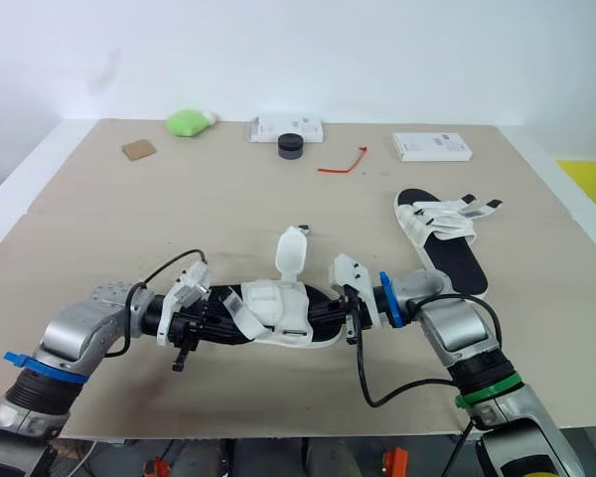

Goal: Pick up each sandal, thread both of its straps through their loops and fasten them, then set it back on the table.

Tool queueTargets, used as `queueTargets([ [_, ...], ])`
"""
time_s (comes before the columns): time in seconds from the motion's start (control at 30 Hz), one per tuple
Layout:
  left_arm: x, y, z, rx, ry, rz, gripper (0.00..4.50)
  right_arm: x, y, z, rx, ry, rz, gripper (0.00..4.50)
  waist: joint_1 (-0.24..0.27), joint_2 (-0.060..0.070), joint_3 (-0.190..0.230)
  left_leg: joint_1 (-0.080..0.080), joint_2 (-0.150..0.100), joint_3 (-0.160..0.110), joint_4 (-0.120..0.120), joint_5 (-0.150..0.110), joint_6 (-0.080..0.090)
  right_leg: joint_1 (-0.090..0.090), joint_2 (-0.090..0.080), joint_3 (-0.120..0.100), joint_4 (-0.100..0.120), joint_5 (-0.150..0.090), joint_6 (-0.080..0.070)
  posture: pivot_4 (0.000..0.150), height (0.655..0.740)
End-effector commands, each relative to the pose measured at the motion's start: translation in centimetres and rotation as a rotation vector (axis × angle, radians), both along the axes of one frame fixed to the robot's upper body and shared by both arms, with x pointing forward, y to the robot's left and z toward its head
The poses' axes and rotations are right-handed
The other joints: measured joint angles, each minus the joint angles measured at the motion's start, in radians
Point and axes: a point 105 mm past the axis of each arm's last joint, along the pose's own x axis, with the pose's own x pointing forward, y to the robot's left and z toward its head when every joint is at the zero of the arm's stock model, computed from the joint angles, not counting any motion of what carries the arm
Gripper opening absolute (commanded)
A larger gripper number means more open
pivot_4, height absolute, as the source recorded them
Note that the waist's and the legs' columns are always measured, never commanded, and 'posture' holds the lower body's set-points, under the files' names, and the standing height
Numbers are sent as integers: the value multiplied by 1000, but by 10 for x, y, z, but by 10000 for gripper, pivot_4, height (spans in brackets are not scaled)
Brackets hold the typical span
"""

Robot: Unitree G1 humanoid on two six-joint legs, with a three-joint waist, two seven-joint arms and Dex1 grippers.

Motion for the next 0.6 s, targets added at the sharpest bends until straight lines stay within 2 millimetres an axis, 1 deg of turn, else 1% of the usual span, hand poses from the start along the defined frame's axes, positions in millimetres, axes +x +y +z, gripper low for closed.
queueTargets([
  [0.03, -11, -3, -8, -1, -2, -65, 6759, 1, -9, -20, -73, 51, -43, 0, 0, 0, 0, 0, 0, 0, 0, 0, 0, 0, 0, 0, 0, 0, 0, 1500, 7400],
  [0.07, -12, -3, -8, -11, -3, -74, 9877, 1, -9, -20, -73, 51, -46, 0, 0, 0, 0, 0, 0, 0, 0, 0, 0, 0, 0, 0, 0, 0, 0, 1500, 7400],
  [0.13, -11, -4, -8, -18, -25, -67, 19486, 1, -10, -21, -75, 51, -48, 0, 1, 0, 0, 0, 0, 1, 1, 0, 0, 1, -1, 0, 0, 0, 0, 1500, 7400],
  [0.3, -12, -2, -6, -15, -9, -63, 42279, 1, -11, -21, -75, 51, -51, 0, 2, 0, -1, 4, 0, 1, 1, 0, 0, 3, -1, 0, 0, 1, -1, 1500, 7400],
  [0.33, -15, 4, -1, -11, 4, -87, 44545, 1, -11, -20, -73, 50, -51, 0, 2, 0, -1, 5, 0, 1, 2, 1, 1, 2, -1, 0, 0, 1, -1, 1500, 7400],
  [0.4, -19, 14, 9, 2, 44, -111, 44545, 2, -10, -20, -70, 49, -52, 0, 1, 0, -1, 7, 0, 1, 2, 0, 0, 2, -2, 0, -1, 1, -1, 1500, 7400],
  [0.47, -19, 27, 22, 13, 130, -98, 44545, 2, -9, -19, -64, 48, -51, 0, 0, -1, 0, 7, 0, 1, 1, 0, 0, 1, -3, 0, -1, 1, -1, 1500, 7400],
  [0.53, -21, 38, 36, -7, 294, -76, 44545, 2, -8, -19, -57, 47, -50, 0, 0, -1, 0, 6, 1, 2, 0, 0, 0, -1, -2, 0, -1, 1, -2, 1500, 7400],
  [0.6, -20, 44, 46, -21, 403, -50, 44545, 3, -7, -18, -52, 46, -49, 0, -1, -1, 0, 5, 1, 2, -1, 0, 0, -2, -2, 0, -1, 0, -2, 1500, 7400],
])
